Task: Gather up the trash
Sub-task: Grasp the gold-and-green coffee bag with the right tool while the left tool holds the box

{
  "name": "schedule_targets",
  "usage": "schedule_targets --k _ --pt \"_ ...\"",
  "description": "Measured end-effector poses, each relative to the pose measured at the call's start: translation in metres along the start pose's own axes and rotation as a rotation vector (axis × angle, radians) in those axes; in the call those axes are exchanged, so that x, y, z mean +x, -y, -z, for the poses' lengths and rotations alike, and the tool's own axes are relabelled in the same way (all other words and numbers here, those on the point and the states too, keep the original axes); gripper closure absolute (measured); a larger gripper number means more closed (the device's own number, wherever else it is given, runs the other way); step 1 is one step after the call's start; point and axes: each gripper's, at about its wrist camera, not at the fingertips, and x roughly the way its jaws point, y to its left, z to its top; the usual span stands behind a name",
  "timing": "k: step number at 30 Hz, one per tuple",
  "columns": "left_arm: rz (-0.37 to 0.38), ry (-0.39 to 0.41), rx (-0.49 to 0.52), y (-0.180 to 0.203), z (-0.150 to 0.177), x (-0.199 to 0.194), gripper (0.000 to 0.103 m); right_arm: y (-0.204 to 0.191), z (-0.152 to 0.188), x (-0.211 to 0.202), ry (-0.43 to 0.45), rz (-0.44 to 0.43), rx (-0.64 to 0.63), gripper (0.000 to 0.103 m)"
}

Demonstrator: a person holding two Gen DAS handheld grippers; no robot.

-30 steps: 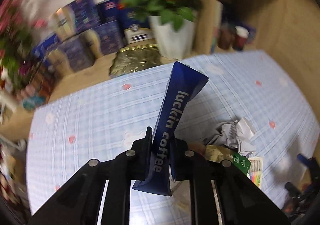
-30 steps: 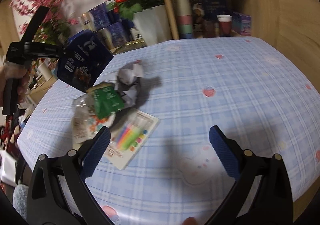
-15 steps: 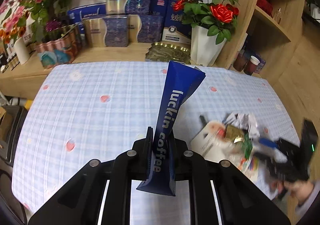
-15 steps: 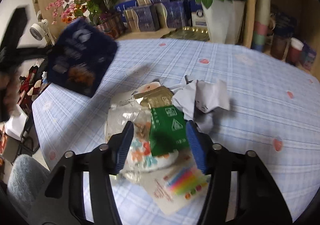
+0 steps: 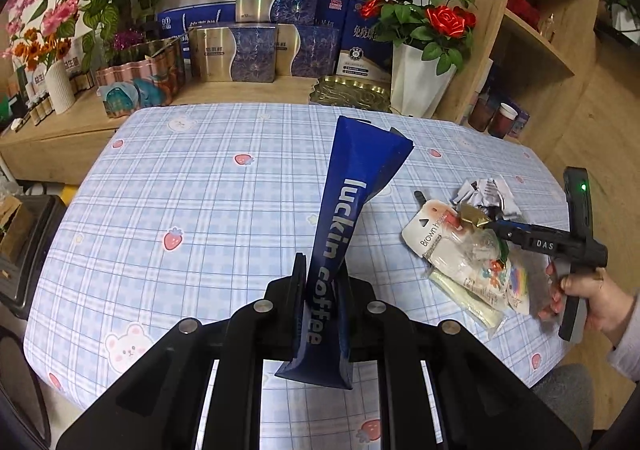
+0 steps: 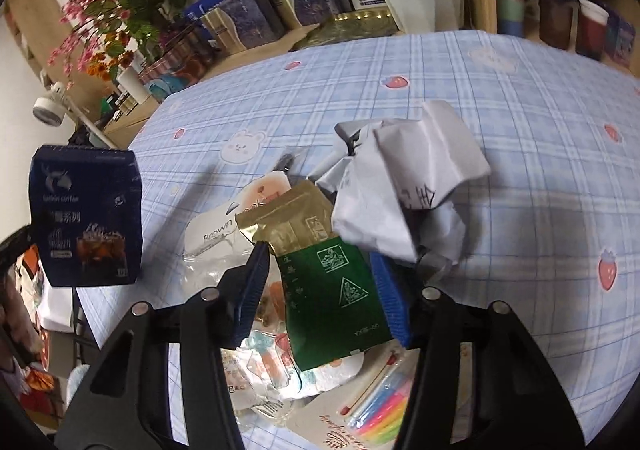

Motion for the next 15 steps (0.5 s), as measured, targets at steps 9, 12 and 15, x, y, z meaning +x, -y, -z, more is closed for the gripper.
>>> schedule_targets --k 9,12,15 --pt "0.008 0.013 -0.020 0.001 0.005 -0.003 0.089 -0.008 0.011 -0.008 0.016 -0.009 0.004 0.064" --pt "0.016 0.017 -0.047 0.000 0.008 -0.005 0.089 -0.014 0.014 -0.023 0.063 -0.022 0.009 0.065" --pt "0.035 0.018 -0.089 -0.003 0.011 -0.008 0.089 -0.019 0.016 -0.035 0.096 -0.028 0.007 0.065"
